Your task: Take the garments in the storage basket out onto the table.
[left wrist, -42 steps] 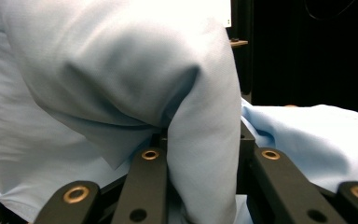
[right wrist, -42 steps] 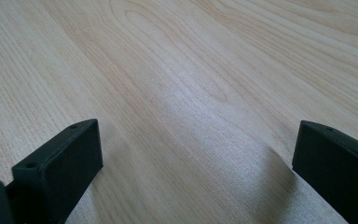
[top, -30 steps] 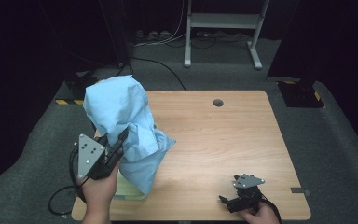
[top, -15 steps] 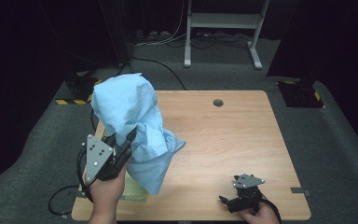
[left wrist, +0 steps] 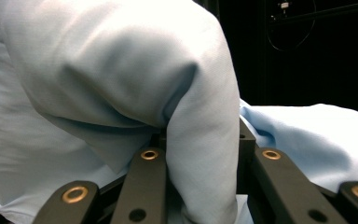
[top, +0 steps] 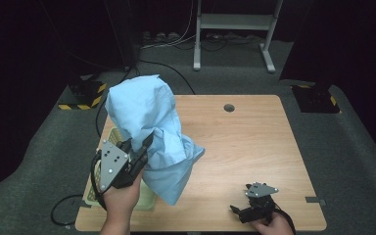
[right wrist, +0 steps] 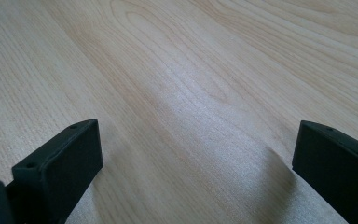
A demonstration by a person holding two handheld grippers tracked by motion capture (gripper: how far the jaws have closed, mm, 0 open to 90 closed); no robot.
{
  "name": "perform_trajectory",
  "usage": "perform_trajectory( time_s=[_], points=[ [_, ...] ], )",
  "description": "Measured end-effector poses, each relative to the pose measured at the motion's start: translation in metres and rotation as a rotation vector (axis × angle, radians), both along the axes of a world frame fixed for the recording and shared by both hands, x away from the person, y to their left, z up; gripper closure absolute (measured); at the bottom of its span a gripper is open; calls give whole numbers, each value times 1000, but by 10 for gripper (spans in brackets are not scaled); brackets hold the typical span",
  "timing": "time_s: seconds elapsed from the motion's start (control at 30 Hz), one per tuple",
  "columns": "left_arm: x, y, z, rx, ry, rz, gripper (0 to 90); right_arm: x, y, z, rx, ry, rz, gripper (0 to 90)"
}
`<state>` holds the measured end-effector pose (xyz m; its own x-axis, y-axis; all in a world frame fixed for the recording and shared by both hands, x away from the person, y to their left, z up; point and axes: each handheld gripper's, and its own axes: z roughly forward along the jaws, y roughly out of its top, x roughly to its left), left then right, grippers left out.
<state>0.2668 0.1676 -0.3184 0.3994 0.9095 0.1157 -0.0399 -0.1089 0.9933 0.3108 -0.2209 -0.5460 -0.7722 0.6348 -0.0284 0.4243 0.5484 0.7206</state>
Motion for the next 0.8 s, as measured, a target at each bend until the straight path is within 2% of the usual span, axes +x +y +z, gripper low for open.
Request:
perform_trajectory(
  time_s=[0.8],
  points=[
    [11, -32, 0, -16, -4, -59, 739, 0, 0, 0, 4, 3, 3, 13]
  ],
)
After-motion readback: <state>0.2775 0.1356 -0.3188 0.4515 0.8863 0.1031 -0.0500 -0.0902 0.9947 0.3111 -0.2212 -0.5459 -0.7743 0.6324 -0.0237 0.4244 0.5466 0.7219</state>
